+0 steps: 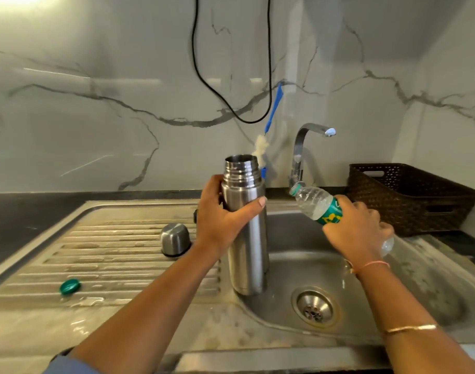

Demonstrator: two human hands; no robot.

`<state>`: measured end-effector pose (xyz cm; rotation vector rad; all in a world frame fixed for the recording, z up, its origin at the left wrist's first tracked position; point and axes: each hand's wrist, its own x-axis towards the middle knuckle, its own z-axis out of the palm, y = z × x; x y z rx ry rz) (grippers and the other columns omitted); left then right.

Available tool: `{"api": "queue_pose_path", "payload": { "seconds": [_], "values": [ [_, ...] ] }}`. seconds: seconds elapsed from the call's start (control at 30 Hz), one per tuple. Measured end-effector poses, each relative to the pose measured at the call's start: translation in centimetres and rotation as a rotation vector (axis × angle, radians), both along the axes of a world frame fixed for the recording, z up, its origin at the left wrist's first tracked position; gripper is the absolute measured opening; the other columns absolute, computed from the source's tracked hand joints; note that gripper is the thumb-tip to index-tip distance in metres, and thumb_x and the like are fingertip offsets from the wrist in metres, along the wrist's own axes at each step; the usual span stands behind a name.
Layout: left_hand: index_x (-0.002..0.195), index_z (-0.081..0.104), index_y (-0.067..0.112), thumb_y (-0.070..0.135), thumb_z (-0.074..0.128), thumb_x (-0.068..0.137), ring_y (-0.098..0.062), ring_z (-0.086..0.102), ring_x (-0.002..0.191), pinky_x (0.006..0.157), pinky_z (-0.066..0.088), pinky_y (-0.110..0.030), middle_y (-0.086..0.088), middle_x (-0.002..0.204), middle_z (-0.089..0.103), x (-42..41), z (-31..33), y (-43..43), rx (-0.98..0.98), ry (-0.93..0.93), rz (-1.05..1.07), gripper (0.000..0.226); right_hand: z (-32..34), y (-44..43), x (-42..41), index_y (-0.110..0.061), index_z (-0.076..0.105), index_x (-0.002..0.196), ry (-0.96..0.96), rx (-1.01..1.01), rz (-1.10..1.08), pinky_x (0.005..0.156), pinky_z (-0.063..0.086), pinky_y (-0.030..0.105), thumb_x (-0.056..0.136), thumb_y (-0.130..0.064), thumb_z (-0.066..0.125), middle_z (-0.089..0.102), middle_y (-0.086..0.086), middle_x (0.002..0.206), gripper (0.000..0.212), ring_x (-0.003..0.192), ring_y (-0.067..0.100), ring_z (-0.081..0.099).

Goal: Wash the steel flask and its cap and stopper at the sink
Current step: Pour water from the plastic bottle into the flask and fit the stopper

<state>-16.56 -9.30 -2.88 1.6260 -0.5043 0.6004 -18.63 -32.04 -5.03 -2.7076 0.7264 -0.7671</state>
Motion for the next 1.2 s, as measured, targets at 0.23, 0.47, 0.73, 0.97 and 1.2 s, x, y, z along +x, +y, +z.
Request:
{"api": "queue_pose_path", "payload": {
  "seconds": [0.23,0.47,0.73,0.97,1.2],
  "values": [
    [0.093,0.054,0.037,0.053,0.071,0.055,-0.002,0.064,0.078,0.068,0.052,-0.018,0.011,0.089,0.066,-0.8,2.4,7.6,0.054,-0.088,0.129,0.044,-0.3,0.9,-0.2,-0.03,0.044,0.132,0.008,-0.034,0.031,0.095,0.031,0.049,0.073,-0.028,0.064,0.052,0.013,0.118,0.062,0.111,0.036,0.044],
    [0.102,0.053,0.027,0.06,0.072,0.053,-0.018,0.064,0.089,0.075,0.053,-0.03,-0.003,0.104,0.065,1.2,2.4,16.1,0.178,-0.083,0.369,0.062,-0.5,1.8,-0.1,-0.026,0.04,0.137,0.054,-0.07,0.054,0.097,0.031,0.054,0.077,-0.026,0.066,0.05,0.016,0.123,0.066,0.115,0.039,0.041],
    [0.112,0.059,0.011,0.033,0.083,0.067,-0.017,0.058,0.089,0.071,0.043,-0.02,-0.005,0.105,0.063,4.5,1.1,22.4,0.099,-0.021,0.645,0.055,-1.2,3.2,0.4,-0.026,0.042,0.136,0.09,-0.113,0.092,0.096,0.032,0.055,0.072,-0.025,0.069,0.051,0.017,0.12,0.069,0.112,0.04,0.042],
    [0.108,0.059,0.018,0.034,0.08,0.071,-0.018,0.061,0.089,0.078,0.052,-0.034,-0.001,0.102,0.064,5.9,0.1,24.3,-0.009,0.051,0.664,0.045,-1.4,3.7,0.6,-0.027,0.044,0.135,0.092,-0.099,0.123,0.097,0.032,0.054,0.071,-0.023,0.07,0.051,0.017,0.123,0.069,0.113,0.039,0.04],
    [0.12,0.051,0.016,0.033,0.076,0.078,-0.02,0.059,0.1,0.089,0.051,-0.038,-0.001,0.108,0.06,5.9,0.1,23.9,0.027,0.155,0.497,0.051,-1.6,3.7,0.4,-0.025,0.046,0.134,0.084,-0.096,0.133,0.098,0.031,0.052,0.071,-0.02,0.071,0.051,0.018,0.123,0.068,0.113,0.039,0.04]
  ]
}}
